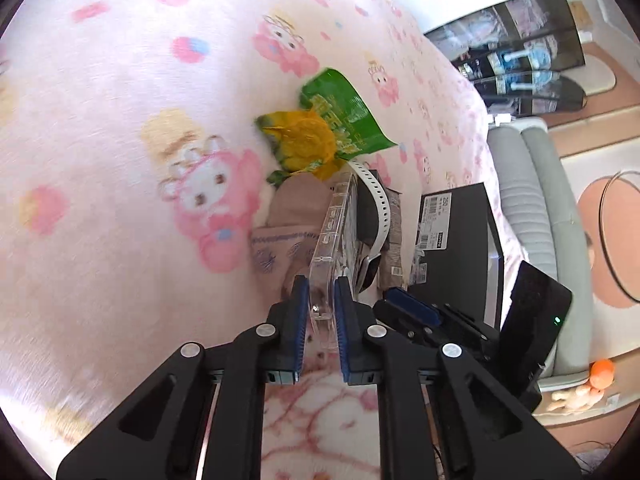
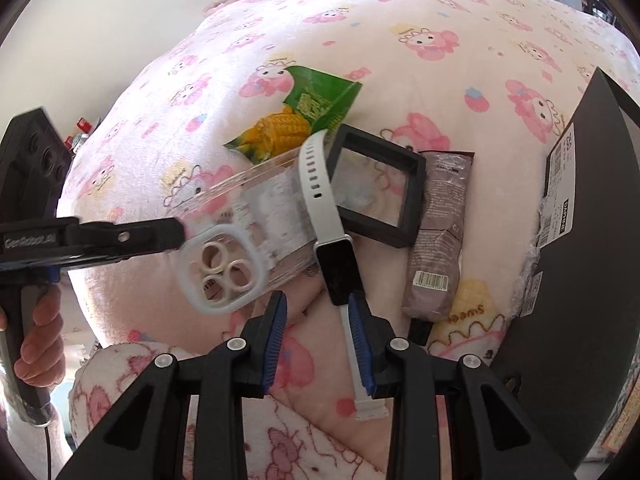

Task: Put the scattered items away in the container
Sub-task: 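Close the left gripper on the edge of the clear phone case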

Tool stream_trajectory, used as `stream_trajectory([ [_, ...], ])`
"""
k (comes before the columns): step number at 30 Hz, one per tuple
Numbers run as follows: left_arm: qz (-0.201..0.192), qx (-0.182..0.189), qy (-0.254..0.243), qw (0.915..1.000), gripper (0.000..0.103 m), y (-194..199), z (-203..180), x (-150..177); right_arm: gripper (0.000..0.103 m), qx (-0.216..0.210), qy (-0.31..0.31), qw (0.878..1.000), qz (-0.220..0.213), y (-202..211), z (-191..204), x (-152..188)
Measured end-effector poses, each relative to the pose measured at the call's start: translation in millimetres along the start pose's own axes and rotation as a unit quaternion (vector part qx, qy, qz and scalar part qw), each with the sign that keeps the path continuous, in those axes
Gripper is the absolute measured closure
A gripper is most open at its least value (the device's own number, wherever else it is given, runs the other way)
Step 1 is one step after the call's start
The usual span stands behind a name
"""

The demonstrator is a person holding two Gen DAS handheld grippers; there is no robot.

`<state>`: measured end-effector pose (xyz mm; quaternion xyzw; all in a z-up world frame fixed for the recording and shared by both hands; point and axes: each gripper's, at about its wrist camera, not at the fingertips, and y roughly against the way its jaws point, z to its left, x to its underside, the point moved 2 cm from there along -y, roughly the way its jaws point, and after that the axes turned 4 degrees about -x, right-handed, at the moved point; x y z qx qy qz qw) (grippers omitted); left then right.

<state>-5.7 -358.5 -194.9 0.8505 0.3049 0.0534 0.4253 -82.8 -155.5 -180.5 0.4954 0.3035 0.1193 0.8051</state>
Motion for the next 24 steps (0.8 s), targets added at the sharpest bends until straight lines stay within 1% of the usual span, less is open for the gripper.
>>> stream_trajectory([
  [3, -0.024, -0.009, 0.020, 0.9995, 0.090, 23.6, 20.3, 9.6, 0.075, -0.019, 0.004, 1.000, 0.010, -3.7, 7.6, -1.4],
  [5, -0.027, -0.014, 0.032, 0.9990, 0.088, 29.7, 37.1, 13.2, 0.075, -0.027, 0.011, 1.000, 0.012, -4.5, 13.5, -3.2],
  [6, -0.021, -0.022, 0.043, 0.9986, 0.089, 29.4, 47.1, 14.7, 0.075, -0.028, 0.016, 0.999, 0.010, -5.6, 17.6, -4.8],
  [8, -0.016, -0.055, 0.062, 0.9965, 0.088, 27.1, 61.4, 18.0, 0.074, -0.034, 0.025, 0.999, 0.003, -5.8, 22.5, -10.3],
  [11, -0.019, -0.046, 0.062, 0.9968, 0.086, 22.6, 61.2, 24.3, 0.073, -0.042, 0.039, 0.998, 0.000, -10.6, 31.4, -24.0],
  [12, -0.020, -0.042, 0.056, 0.9973, 0.080, 22.2, 57.5, 25.7, 0.070, -0.043, 0.048, 0.998, -0.002, -13.6, 36.9, -30.0],
  [13, -0.021, -0.036, 0.053, 0.9977, 0.070, 20.9, 53.9, 26.7, 0.069, -0.041, 0.056, 0.998, -0.007, -13.4, 38.6, -36.1],
  [14, -0.024, -0.029, 0.052, 0.9979, 0.066, 18.1, 51.1, 27.0, 0.067, -0.037, 0.061, 0.997, -0.013, -12.7, 40.4, -36.8],
  [15, -0.025, -0.025, 0.051, 0.9981, 0.059, 14.5, 47.3, 27.0, 0.067, -0.032, 0.062, 0.997, -0.018, -15.1, 39.8, -42.7],
  [16, -0.023, -0.025, 0.049, 0.9982, 0.057, 9.3, 45.0, 26.5, 0.067, -0.026, 0.059, 0.998, -0.020, -17.9, 38.1, -48.0],
  [18, -0.018, -0.030, 0.047, 0.9983, 0.057, -0.5, 39.6, 24.6, 0.066, -0.018, 0.050, 0.998, -0.016, -27.5, 32.5, -57.5],
  [20, -0.018, -0.029, 0.046, 0.9984, 0.057, -8.5, 37.3, 21.5, 0.065, -0.020, 0.050, 0.999, -0.004, -38.4, 28.8, -63.1],
  [22, -0.019, -0.023, 0.051, 0.9982, 0.061, -15.7, 31.6, 16.5, 0.064, -0.018, 0.065, 0.998, 0.008, -49.3, 28.7, -65.8],
  [24, -0.026, -0.019, 0.052, 0.9981, 0.062, -16.4, 27.5, 10.3, 0.064, -0.015, 0.069, 0.997, 0.019, -55.2, 29.7, -63.6],
])
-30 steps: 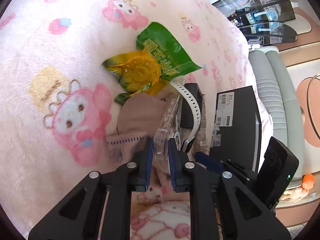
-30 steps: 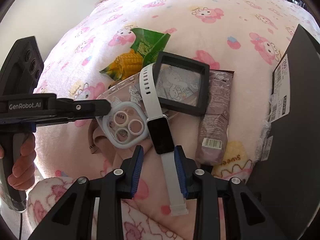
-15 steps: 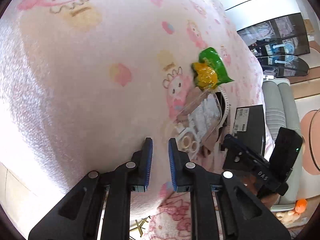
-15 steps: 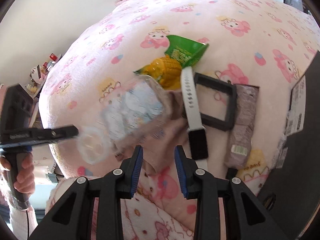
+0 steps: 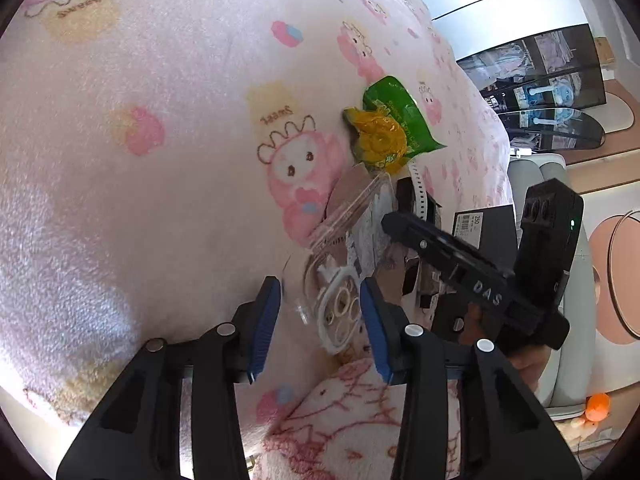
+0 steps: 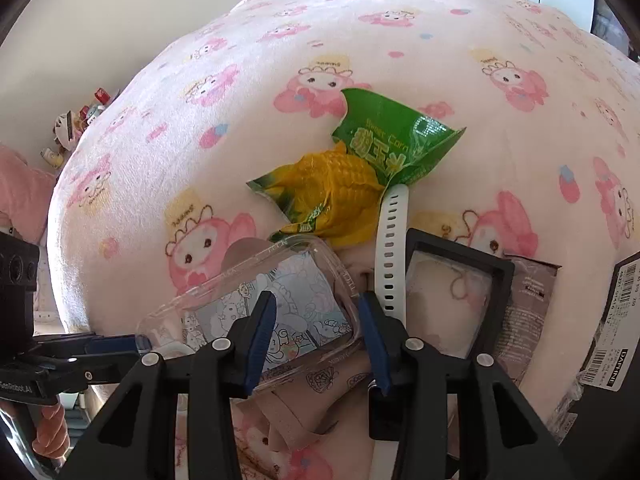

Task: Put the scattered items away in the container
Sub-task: 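Close the left gripper on the edge of the clear phone case, then lift the clear phone case off the pile with the left gripper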

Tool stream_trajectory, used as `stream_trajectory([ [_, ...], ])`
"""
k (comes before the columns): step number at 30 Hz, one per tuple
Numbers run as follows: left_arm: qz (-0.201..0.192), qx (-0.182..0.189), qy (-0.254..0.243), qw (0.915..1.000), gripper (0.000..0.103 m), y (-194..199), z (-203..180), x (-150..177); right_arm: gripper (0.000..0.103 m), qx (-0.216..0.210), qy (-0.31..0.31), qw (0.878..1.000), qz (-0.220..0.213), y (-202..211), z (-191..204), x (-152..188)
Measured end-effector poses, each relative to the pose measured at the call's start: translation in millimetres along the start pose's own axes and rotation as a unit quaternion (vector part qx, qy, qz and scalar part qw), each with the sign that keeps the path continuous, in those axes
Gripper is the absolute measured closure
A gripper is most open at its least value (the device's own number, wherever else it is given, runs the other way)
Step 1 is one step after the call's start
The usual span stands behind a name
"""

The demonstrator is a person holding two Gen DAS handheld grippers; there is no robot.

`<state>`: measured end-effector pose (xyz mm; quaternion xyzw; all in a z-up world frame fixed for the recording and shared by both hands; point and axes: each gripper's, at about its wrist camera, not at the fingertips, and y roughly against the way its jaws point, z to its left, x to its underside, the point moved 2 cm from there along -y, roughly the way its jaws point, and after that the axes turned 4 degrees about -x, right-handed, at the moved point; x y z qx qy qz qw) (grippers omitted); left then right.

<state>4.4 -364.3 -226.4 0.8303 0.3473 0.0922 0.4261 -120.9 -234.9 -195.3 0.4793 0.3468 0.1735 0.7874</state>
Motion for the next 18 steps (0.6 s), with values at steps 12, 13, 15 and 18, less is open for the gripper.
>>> stream_trajectory([
  [12, 0.001, 0.004, 0.020, 0.9998, 0.062, 14.4, 12.7, 12.3, 0.064, -0.025, 0.006, 1.000, -0.009, 22.7, 6.8, 3.6],
  [13, 0.006, 0.003, 0.015, 0.9999, 0.063, 12.5, 11.8, 15.7, 0.064, -0.028, -0.004, 1.000, -0.006, 20.6, 0.1, 0.1],
  [15, 0.006, -0.004, 0.010, 0.9999, 0.067, 8.7, 10.5, 18.3, 0.063, -0.020, -0.008, 1.000, -0.003, 13.8, -6.9, -6.8],
  [18, 0.006, -0.011, 0.017, 0.9998, 0.077, 1.0, 9.5, 17.1, 0.058, -0.026, -0.012, 1.000, 0.004, -4.1, -10.7, -10.7],
])
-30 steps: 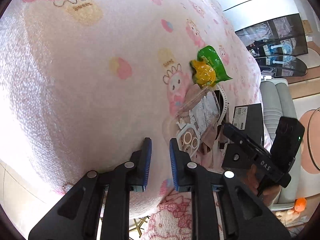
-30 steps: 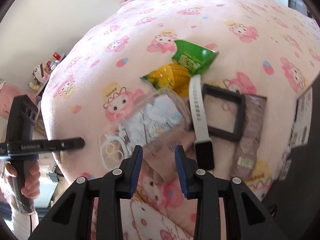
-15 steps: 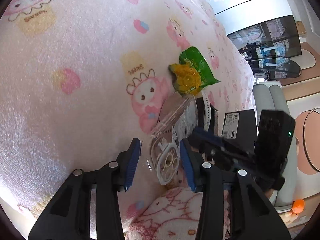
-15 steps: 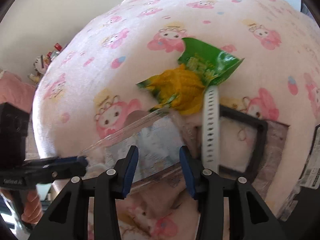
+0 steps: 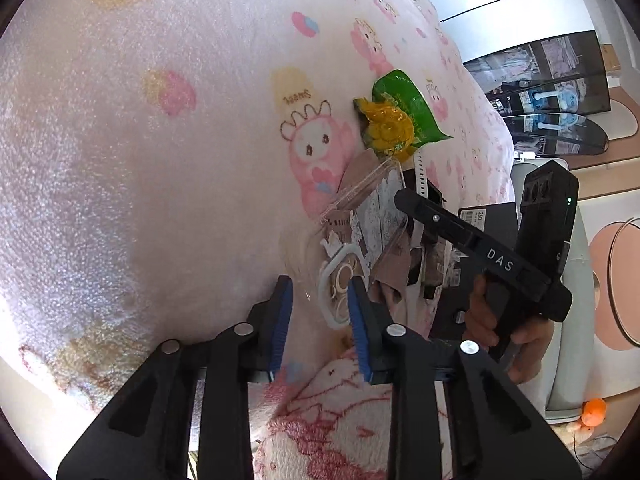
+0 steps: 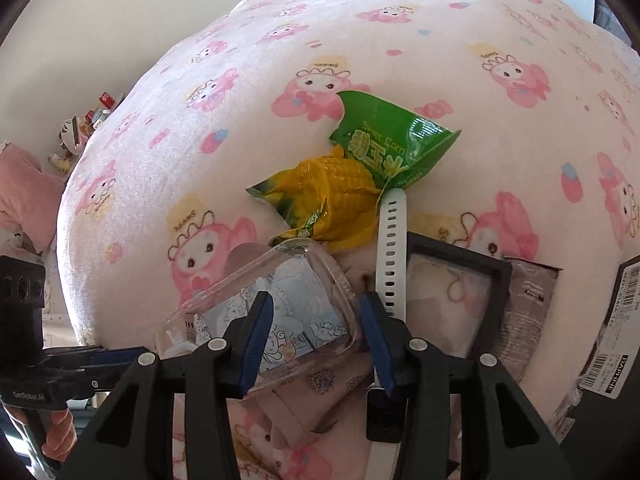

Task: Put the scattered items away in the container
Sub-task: 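Lift the clear phone case off the pile with the left gripper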

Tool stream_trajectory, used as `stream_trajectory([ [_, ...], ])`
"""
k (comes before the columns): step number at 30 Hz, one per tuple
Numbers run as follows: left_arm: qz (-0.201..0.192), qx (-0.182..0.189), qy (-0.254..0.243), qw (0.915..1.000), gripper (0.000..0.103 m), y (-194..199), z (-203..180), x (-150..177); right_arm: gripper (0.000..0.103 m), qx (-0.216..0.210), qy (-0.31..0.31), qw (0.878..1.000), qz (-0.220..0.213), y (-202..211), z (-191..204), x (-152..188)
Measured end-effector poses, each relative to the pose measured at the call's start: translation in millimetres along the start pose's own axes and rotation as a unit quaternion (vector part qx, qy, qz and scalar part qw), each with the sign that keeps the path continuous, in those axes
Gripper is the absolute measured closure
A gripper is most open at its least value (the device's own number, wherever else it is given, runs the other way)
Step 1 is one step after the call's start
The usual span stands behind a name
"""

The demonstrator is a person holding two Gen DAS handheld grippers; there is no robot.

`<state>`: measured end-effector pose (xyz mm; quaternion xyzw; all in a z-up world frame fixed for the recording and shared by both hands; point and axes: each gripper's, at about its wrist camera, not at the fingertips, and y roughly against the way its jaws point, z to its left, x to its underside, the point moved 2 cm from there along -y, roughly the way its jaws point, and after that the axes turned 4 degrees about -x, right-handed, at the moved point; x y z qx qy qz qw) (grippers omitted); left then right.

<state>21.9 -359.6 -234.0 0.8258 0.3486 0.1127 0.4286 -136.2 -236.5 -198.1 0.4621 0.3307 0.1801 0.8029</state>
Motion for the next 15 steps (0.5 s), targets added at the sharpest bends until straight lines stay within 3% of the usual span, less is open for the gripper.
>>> stream_trajectory([
  [5, -0.029, -0.043, -0.004, 0.9986, 0.082, 4.5, 0.0, -16.5, 0.054, 0.012, 0.026, 1.000, 0.010, -5.8, 6.6, 7.7],
  [9, -0.069, -0.056, 0.008, 0.9961, 0.082, 24.3, 7.8, -36.4, 0.054, -0.029, 0.008, 0.999, 0.028, 1.8, 9.8, 19.9],
  [11, -0.069, -0.067, 0.003, 0.9953, 0.080, 29.8, 8.5, -36.2, 0.054, -0.066, -0.001, 0.997, 0.032, 10.6, 13.8, 33.4],
  [13, -0.055, -0.055, -0.009, 0.9969, 0.072, 29.1, 10.1, -28.0, 0.055, -0.091, -0.009, 0.995, 0.034, 18.4, 16.3, 48.6],
  [15, -0.045, -0.068, -0.016, 0.9966, 0.072, 21.0, 10.6, -20.9, 0.055, -0.092, -0.016, 0.995, 0.029, 22.5, 16.3, 56.7],
])
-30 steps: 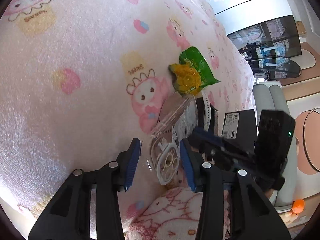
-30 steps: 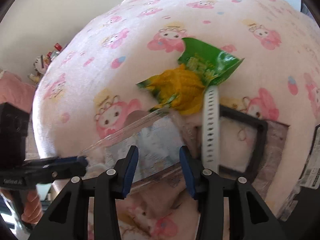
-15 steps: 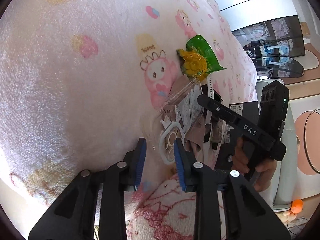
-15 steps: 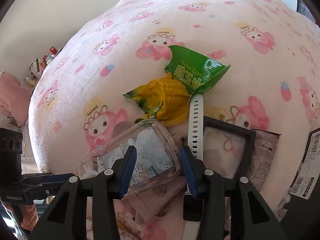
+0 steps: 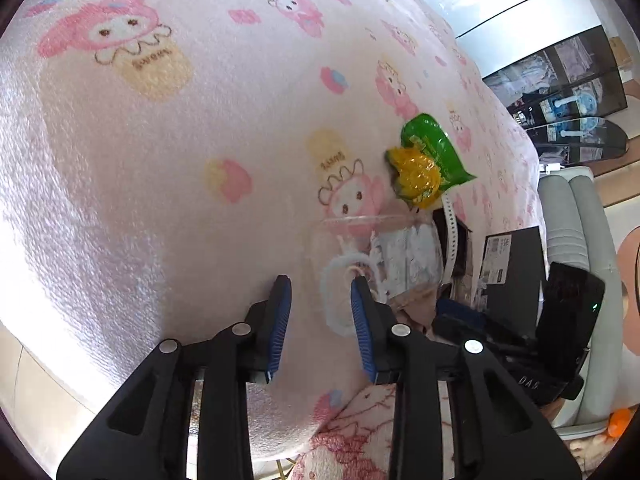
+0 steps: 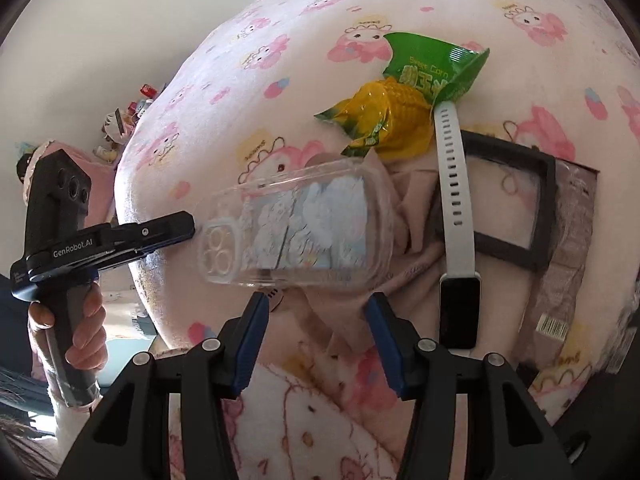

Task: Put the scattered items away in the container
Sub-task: 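Lift the clear phone case off the pile with the left gripper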

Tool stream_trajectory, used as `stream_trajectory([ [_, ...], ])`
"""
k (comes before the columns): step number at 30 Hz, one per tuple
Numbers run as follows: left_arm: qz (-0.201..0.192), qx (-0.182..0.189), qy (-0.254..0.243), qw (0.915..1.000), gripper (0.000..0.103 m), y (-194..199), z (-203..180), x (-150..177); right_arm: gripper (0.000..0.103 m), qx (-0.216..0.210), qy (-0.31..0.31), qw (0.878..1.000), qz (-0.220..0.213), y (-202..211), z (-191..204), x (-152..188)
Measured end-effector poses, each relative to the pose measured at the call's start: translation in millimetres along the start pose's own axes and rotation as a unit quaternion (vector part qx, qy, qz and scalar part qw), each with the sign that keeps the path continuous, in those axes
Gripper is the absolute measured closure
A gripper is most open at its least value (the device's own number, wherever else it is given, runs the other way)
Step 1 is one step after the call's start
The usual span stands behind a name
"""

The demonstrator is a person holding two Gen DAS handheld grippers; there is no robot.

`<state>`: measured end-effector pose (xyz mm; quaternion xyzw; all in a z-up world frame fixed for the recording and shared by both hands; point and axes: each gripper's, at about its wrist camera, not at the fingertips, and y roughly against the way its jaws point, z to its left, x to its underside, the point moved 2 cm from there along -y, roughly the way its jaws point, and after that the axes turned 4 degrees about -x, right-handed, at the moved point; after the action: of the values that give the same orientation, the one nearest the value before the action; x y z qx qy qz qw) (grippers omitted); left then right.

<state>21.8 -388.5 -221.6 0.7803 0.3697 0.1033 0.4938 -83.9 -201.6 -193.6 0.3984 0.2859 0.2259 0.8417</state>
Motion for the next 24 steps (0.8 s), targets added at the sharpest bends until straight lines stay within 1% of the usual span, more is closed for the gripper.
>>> stream_trajectory([
  [2, -0.001, -0.017, 0.004, 0.9998, 0.072, -4.7, 2.2, 0.2, 0.055, 0.037, 0.007, 0.999, -0.022, 2.3, -0.4, -2.9],
  [3, -0.002, -0.016, 0.005, 0.9999, 0.072, -6.7, 1.2, -2.0, 0.055, 0.054, 0.006, 0.998, -0.032, 1.9, -2.5, -8.4],
  [5, 0.003, -0.012, 0.010, 0.9999, 0.072, -10.5, -1.0, -5.9, 0.055, 0.060, -0.009, 0.997, -0.049, 4.1, -7.2, -17.4],
  [7, 0.010, -0.008, 0.007, 0.9999, 0.068, -15.7, -5.2, -5.6, 0.055, 0.059, -0.017, 0.996, -0.060, 3.3, -12.6, -29.5],
  [8, 0.015, -0.003, 0.007, 0.9999, 0.068, -18.9, -7.6, -4.0, 0.055, 0.056, -0.014, 0.997, -0.058, -2.1, -13.1, -36.4],
  [9, 0.017, -0.009, 0.005, 0.9998, 0.065, -21.4, -10.2, -2.5, 0.055, 0.047, -0.010, 0.998, -0.048, -7.7, -13.8, -39.1],
  [10, 0.012, -0.022, 0.001, 0.9997, 0.065, -20.1, -12.0, -1.4, 0.054, 0.039, -0.008, 0.999, -0.030, -15.2, -14.0, -40.3],
  [11, 0.009, -0.029, -0.002, 0.9995, 0.065, -18.1, -15.2, -0.6, 0.056, 0.043, -0.004, 0.999, -0.019, -19.5, -13.1, -42.0],
  [13, 0.001, -0.027, -0.013, 0.9996, 0.065, -8.2, -21.8, 1.1, 0.058, 0.057, 0.025, 0.998, -0.028, -13.5, -3.4, -36.1],
  [14, -0.001, -0.020, -0.015, 0.9997, 0.065, -2.9, -25.7, 1.9, 0.058, 0.061, 0.030, 0.997, -0.034, -6.2, 1.0, -31.3],
  [17, -0.009, 0.011, -0.039, 0.9991, 0.065, 18.7, -46.6, 7.4, 0.059, 0.049, 0.015, 0.997, -0.062, 27.6, 10.7, -16.6],
  [21, -0.016, 0.045, -0.093, 0.9945, 0.065, 42.0, -96.0, 20.8, 0.059, 0.050, 0.000, 0.992, -0.118, 85.4, 25.3, 7.7],
  [24, -0.012, 0.067, -0.129, 0.9894, 0.064, 47.4, -139.7, 34.0, 0.059, 0.051, -0.006, 0.987, -0.154, 124.4, 29.7, 26.0],
])
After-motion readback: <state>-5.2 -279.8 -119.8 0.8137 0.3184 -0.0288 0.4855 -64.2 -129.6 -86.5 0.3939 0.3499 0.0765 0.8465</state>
